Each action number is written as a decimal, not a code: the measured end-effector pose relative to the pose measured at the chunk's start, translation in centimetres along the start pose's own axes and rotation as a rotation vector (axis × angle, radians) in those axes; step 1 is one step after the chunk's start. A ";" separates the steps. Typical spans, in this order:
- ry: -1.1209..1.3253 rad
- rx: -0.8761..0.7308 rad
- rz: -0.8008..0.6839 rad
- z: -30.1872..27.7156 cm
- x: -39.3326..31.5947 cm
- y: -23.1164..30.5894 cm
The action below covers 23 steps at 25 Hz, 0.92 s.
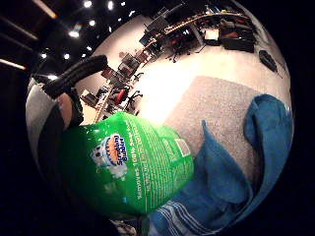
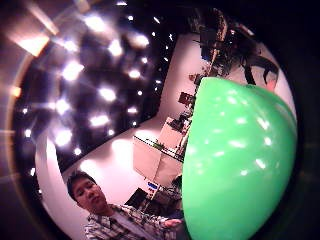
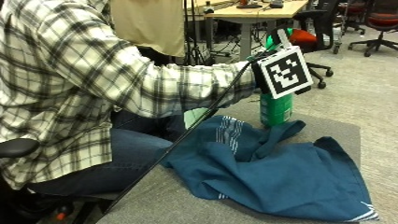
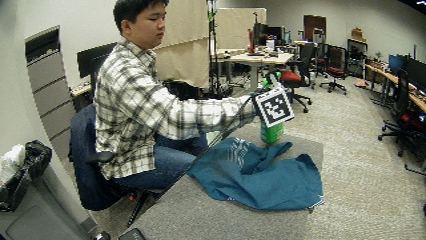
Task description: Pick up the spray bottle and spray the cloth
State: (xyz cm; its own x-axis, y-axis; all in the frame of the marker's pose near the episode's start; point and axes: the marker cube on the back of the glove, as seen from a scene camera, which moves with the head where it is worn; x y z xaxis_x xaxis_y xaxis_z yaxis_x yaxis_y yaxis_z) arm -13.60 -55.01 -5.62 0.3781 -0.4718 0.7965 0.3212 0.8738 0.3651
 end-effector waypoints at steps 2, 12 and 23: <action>0.004 -0.006 0.006 0.4 0.6 0.0; 0.020 -0.015 0.014 1.6 1.7 -0.5; 0.030 -0.074 0.050 2.3 2.1 -1.0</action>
State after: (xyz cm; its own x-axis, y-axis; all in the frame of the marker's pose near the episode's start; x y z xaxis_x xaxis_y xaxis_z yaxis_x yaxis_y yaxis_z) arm -15.10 -56.59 -3.25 0.4213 -0.4318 0.7976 0.3638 0.8860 0.2874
